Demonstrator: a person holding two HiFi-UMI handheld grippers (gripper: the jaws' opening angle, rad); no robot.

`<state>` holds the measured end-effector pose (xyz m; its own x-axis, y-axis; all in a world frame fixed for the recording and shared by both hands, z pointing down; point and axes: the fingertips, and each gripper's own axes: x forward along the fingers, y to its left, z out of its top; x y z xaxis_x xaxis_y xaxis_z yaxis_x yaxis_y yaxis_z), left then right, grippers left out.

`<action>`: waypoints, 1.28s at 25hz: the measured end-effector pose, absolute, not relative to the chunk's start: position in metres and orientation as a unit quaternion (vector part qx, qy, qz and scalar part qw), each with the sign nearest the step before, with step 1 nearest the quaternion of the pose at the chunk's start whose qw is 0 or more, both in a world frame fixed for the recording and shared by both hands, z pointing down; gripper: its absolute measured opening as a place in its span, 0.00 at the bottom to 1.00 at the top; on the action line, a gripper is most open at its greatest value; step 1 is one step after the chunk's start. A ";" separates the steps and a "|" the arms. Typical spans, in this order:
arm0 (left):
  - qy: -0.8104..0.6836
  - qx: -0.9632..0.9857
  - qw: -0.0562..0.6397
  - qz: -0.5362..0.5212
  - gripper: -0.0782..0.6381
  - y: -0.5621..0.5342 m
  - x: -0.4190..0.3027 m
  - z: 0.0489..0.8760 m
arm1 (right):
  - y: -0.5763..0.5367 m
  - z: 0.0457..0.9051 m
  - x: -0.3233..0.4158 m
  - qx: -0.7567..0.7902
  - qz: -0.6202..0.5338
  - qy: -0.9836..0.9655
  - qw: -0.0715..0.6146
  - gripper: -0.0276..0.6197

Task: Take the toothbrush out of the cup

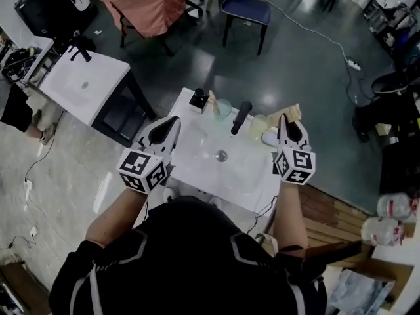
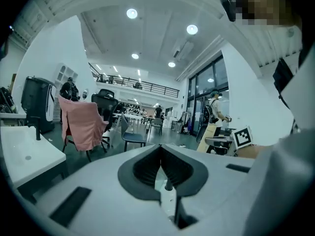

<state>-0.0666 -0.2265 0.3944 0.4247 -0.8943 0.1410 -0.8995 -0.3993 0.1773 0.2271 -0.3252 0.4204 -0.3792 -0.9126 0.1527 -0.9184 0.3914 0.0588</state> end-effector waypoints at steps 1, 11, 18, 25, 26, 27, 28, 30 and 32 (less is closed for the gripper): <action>-0.533 0.838 0.113 0.010 0.11 -0.228 -0.069 0.393 | -0.321 0.413 0.225 0.553 0.015 -0.830 0.077 0.09; -0.492 0.865 0.101 -0.005 0.12 -0.254 -0.076 0.384 | -0.292 0.357 0.212 0.576 0.016 -0.814 0.073 0.10; -0.474 0.875 0.096 -0.004 0.11 -0.267 -0.074 0.380 | -0.273 0.328 0.206 0.588 0.012 -0.806 0.057 0.09; -0.467 0.878 0.103 0.006 0.12 -0.273 -0.065 0.391 | -0.255 0.318 0.211 0.600 0.008 -0.798 0.059 0.09; -0.464 0.880 0.104 0.008 0.12 -0.274 -0.062 0.394 | -0.252 0.318 0.212 0.603 0.008 -0.796 0.059 0.09; -0.461 0.881 0.105 0.010 0.12 -0.275 -0.060 0.397 | -0.250 0.318 0.212 0.604 0.008 -0.794 0.059 0.09; -0.459 0.882 0.106 0.013 0.12 -0.277 -0.058 0.401 | -0.248 0.318 0.213 0.606 0.009 -0.793 0.058 0.09; -0.456 0.883 0.108 0.020 0.12 -0.283 -0.053 0.410 | -0.245 0.319 0.216 0.611 0.010 -0.789 0.059 0.09; -0.452 0.885 0.110 0.026 0.12 -0.289 -0.045 0.421 | -0.239 0.319 0.223 0.620 0.012 -0.782 0.062 0.09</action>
